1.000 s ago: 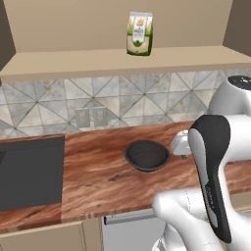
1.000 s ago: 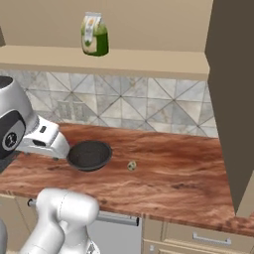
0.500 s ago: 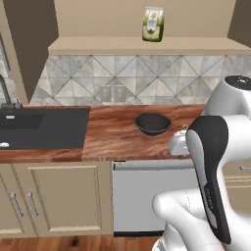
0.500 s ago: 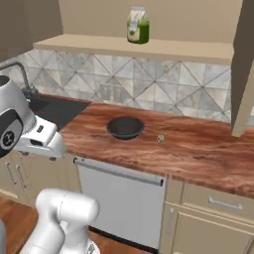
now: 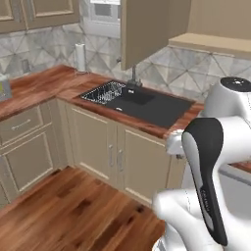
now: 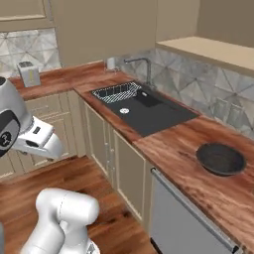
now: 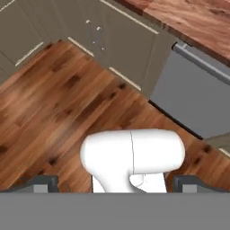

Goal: Pick the egg and butter from the fridge and place them by the bowl for mixing.

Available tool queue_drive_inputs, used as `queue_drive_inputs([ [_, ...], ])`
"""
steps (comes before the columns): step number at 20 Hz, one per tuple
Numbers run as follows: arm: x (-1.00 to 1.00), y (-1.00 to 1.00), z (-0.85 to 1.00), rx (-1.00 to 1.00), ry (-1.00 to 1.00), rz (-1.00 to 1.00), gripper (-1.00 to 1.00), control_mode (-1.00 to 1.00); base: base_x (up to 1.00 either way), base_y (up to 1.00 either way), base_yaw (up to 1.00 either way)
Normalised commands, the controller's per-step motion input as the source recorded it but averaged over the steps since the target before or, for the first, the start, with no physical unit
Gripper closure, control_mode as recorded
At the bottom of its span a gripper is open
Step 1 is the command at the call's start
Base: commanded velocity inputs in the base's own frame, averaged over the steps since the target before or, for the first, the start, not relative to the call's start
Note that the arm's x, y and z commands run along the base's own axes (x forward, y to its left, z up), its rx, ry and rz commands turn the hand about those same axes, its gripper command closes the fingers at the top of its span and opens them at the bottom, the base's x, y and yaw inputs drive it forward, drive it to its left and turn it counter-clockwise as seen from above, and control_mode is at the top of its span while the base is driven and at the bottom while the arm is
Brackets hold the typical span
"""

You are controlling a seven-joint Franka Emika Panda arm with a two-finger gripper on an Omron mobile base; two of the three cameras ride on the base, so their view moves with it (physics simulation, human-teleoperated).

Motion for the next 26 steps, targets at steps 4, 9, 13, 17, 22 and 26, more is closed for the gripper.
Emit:
queue_drive_inputs([
  [4, 0.0, 0.0, 0.0, 0.0, 0.0, 0.0, -1.0, 1.0, -0.12, 0.0, 1.0],
  [9, 0.0, 0.0, 0.0, 0.0, 0.0, 0.0, -1.0, 1.0, -0.09, 0.0, 1.0],
  [13, 0.0, 0.0, 0.0, 0.0, 0.0, 0.0, -1.0, 1.0, 0.03, 0.0, 1.0],
  [17, 0.0, 0.0, 0.0, 0.0, 0.0, 0.0, -1.0, 1.0, 0.48, 0.0, 0.97],
  [22, 0.0, 0.0, 0.0, 0.0, 0.0, 0.0, -1.0, 1.0, 0.98, 0.0, 0.59],
  [26, 0.0, 0.0, 0.0, 0.0, 0.0, 0.0, -1.0, 1.0, 1.0, 0.0, 0.28],
])
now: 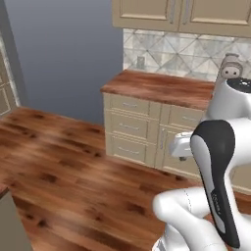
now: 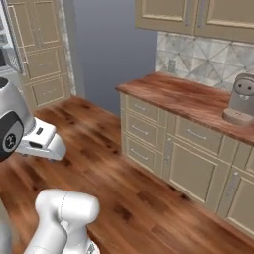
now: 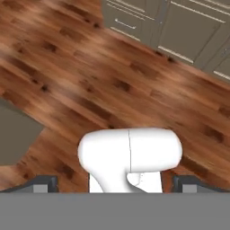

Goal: Pick the egg and butter from the fridge and place them by the bowl for mixing.

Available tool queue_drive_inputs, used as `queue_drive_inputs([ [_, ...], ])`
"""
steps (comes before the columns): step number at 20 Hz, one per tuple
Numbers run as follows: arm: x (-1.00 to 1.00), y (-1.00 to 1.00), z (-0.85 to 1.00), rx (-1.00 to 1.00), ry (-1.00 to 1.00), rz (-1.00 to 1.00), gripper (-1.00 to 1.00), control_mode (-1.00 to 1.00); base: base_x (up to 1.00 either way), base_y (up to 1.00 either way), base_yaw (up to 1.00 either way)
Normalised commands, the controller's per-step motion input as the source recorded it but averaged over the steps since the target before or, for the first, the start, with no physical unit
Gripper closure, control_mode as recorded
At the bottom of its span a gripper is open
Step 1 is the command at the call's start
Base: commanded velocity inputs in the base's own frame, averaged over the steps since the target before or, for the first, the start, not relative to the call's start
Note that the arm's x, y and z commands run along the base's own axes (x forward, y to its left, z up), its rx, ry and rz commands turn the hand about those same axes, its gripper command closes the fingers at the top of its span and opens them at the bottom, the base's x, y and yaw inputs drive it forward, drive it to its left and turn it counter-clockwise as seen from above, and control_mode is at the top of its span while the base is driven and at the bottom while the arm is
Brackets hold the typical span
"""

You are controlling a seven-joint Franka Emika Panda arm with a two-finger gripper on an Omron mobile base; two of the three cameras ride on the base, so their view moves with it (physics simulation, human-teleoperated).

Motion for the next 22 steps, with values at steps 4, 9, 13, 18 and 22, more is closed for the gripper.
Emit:
queue_drive_inputs([
  [4, 0.0, 0.0, 0.0, 0.0, 0.0, 0.0, -1.0, 1.0, 1.0, 0.0, 0.29],
  [9, 0.0, 0.0, 0.0, 0.0, 0.0, 0.0, -1.0, 1.0, 1.0, 0.0, 0.39],
  [13, 0.0, 0.0, 0.0, 0.0, 0.0, 0.0, -1.0, 1.0, 1.0, 0.0, 0.4],
  [18, 0.0, 0.0, 0.0, 0.0, 0.0, 0.0, -1.0, 1.0, 1.0, 0.0, 0.46],
  [22, 0.0, 0.0, 0.0, 0.0, 0.0, 0.0, -1.0, 1.0, 1.0, 0.0, 0.48],
])
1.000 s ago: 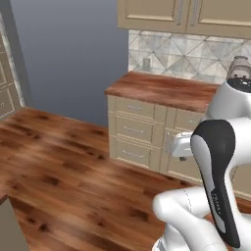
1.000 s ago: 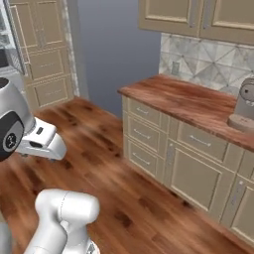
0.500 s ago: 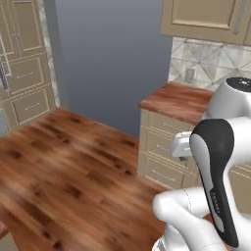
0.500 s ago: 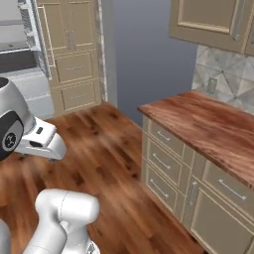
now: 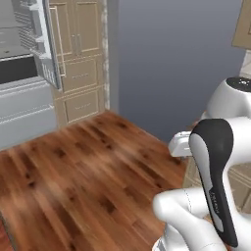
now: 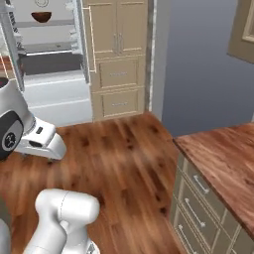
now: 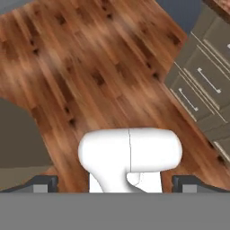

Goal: Pick the egg and butter from the fridge and place them by the bowl for mixing.

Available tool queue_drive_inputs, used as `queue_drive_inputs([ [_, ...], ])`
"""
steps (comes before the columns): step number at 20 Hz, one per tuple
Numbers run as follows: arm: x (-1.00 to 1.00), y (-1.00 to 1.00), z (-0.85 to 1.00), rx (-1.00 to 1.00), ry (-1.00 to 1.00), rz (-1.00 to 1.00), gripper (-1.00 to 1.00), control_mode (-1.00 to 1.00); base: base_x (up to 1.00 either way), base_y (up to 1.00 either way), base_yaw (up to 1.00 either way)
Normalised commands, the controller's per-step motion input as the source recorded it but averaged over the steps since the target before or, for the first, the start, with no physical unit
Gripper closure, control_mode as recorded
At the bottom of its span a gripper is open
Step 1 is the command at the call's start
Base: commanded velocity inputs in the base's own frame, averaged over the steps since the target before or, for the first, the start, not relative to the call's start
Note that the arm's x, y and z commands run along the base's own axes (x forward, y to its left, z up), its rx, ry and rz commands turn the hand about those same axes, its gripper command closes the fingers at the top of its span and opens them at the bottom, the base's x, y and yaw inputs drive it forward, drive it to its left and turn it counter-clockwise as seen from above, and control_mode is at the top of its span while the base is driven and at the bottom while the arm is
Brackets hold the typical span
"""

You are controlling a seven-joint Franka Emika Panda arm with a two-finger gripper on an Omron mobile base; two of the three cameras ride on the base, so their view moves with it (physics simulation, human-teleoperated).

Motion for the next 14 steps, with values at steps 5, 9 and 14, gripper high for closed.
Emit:
queue_drive_inputs([
  [5, 0.0, 0.0, 0.0, 0.0, 0.0, 0.0, -1.0, 1.0, 1.0, 0.0, 0.45],
  [9, 0.0, 0.0, 0.0, 0.0, 0.0, 0.0, -1.0, 1.0, 1.0, 0.0, 0.4],
  [14, 0.0, 0.0, 0.0, 0.0, 0.0, 0.0, -1.0, 1.0, 1.0, 0.0, 0.28],
])
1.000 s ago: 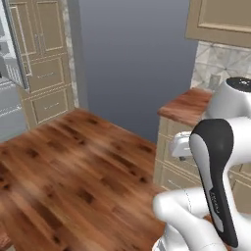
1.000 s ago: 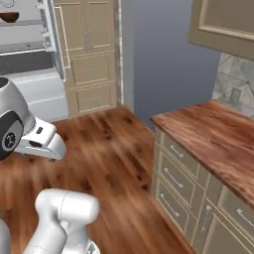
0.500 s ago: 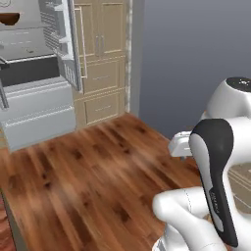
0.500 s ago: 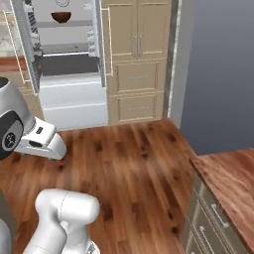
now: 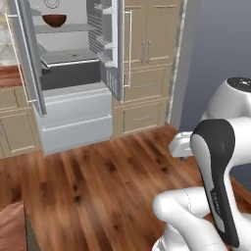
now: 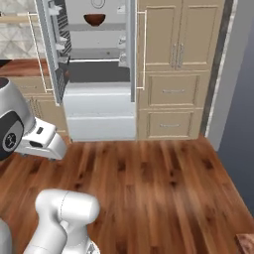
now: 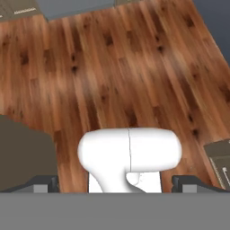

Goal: Pick the egg and butter from the fridge and place them by the bowl for mixing.

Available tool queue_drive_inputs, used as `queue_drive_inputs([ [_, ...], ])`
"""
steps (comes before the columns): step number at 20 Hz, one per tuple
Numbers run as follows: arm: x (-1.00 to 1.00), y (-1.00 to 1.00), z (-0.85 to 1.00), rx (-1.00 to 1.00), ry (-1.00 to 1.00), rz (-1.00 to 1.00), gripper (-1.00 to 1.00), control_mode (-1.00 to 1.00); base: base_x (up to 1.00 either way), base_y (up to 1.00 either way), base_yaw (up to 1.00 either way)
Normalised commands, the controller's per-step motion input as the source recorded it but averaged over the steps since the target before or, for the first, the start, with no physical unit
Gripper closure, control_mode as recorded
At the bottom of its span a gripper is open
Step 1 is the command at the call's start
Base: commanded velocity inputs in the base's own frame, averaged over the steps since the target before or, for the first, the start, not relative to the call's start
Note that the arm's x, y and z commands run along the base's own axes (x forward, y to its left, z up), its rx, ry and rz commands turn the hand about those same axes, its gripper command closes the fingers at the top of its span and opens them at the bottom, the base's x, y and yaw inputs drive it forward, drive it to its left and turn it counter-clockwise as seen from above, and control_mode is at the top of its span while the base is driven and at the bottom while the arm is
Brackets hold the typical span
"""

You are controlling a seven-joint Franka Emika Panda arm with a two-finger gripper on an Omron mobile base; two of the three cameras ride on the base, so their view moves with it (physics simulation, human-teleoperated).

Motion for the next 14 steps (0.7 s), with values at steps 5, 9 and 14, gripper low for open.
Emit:
queue_drive_inputs([
  [5, 0.0, 0.0, 0.0, 0.0, 0.0, 0.0, -1.0, 1.0, 1.0, 0.15, 0.17],
  [9, 0.0, 0.0, 0.0, 0.0, 0.0, 0.0, -1.0, 1.0, 1.0, 0.13, 0.19],
  [14, 0.0, 0.0, 0.0, 0.0, 0.0, 0.0, -1.0, 1.0, 1.0, 0.01, 0.21],
])
